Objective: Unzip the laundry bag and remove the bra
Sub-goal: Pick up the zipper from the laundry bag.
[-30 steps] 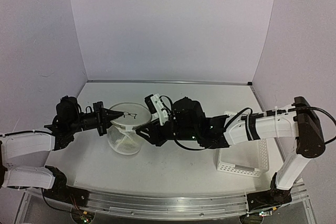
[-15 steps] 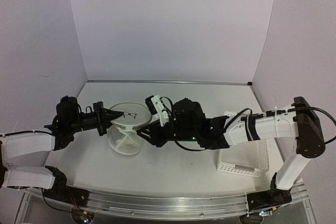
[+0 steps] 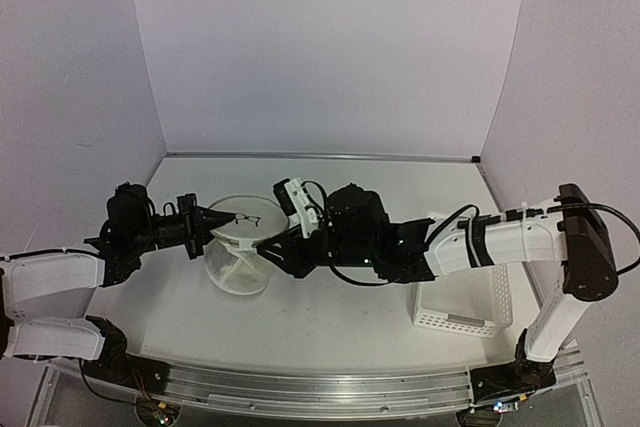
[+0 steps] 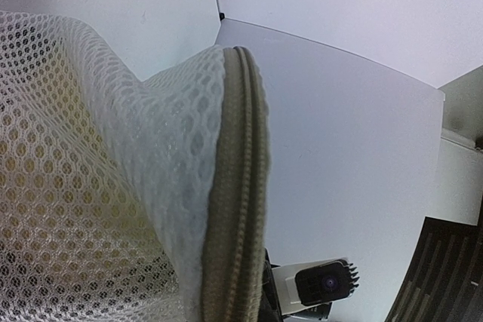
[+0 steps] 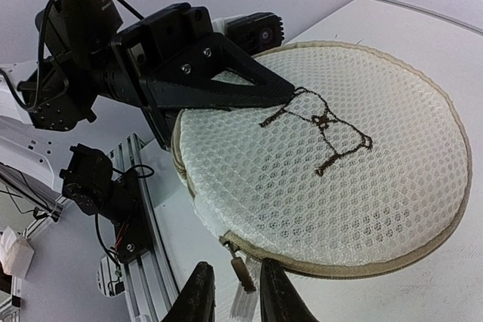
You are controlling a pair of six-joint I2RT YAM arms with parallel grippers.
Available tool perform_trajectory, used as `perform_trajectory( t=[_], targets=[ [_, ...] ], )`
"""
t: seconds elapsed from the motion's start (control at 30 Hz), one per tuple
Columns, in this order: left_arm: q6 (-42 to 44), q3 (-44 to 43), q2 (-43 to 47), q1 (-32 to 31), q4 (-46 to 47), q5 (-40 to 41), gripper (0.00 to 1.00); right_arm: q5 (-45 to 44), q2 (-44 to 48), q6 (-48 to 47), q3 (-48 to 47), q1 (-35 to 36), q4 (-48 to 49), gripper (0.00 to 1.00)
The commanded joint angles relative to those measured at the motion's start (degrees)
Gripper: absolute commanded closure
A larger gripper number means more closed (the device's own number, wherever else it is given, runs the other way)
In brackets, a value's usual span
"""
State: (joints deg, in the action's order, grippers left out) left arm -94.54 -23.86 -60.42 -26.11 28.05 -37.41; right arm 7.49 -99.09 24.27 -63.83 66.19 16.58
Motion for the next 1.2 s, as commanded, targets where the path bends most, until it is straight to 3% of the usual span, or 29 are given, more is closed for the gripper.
perform_trajectory(
  t=[0.0, 0.7, 1.07, 1.17],
  targets=[
    [0.3, -2.6, 0.5, -0.1, 3.5, -0.8, 1.00, 0.0, -0.7, 0.2, -2.6, 0.4, 2.2, 0.77],
    [0.1, -2.8, 0.6, -0.2, 3.5, -0.6, 1.00, -0.7, -1.6, 0.2, -2.3, 0.7, 1.6, 0.81],
    [0.3, -2.8, 0.3, -0.2, 3.5, -0.8, 1.00, -1.0, -0.5, -0.4, -2.4, 0.8, 1.6, 1.00],
    [0.5, -2.9, 0.2, -0.2, 3.5, -1.0, 1.00, -1.4, 0.0, -0.5, -2.3, 0.9, 1.6, 1.00]
  ],
)
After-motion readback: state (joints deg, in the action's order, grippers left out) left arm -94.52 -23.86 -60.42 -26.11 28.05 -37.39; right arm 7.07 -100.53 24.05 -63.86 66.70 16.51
